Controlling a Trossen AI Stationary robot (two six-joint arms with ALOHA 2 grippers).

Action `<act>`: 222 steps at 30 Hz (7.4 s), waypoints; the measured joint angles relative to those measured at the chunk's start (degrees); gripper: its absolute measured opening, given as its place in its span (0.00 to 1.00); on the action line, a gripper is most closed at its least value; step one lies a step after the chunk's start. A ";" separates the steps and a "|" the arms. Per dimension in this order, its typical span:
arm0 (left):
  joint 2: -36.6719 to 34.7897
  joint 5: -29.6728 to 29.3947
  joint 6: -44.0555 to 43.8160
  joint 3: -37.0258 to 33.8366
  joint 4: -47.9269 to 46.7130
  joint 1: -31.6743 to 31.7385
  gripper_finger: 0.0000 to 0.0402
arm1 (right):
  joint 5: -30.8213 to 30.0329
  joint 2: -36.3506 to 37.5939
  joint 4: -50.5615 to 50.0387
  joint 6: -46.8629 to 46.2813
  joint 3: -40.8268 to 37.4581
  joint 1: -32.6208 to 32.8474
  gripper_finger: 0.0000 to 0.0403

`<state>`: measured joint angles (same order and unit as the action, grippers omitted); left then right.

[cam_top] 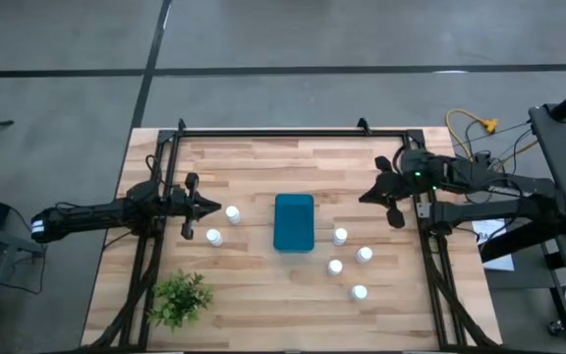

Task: Pick and place pill bottles into a basket
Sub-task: Put the medicine bottle into the blue bin

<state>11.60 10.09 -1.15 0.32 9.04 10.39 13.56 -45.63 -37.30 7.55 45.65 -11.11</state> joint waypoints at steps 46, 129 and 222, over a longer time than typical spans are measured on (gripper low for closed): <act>0.40 -0.11 0.04 0.00 -0.11 -0.01 0.02 | 4.75 -29.21 -22.05 1.47 16.28 0.48 0.64; 2.23 -0.16 0.04 0.00 -0.07 -0.02 0.02 | -12.28 -49.15 -10.07 12.15 15.87 18.60 0.61; 2.14 -0.16 0.06 0.00 0.13 -0.02 0.02 | -13.55 -65.20 -25.51 21.76 50.87 6.03 0.37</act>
<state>13.74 9.93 -1.08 0.32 9.17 10.38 0.01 -110.83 -62.81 29.31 96.52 -5.08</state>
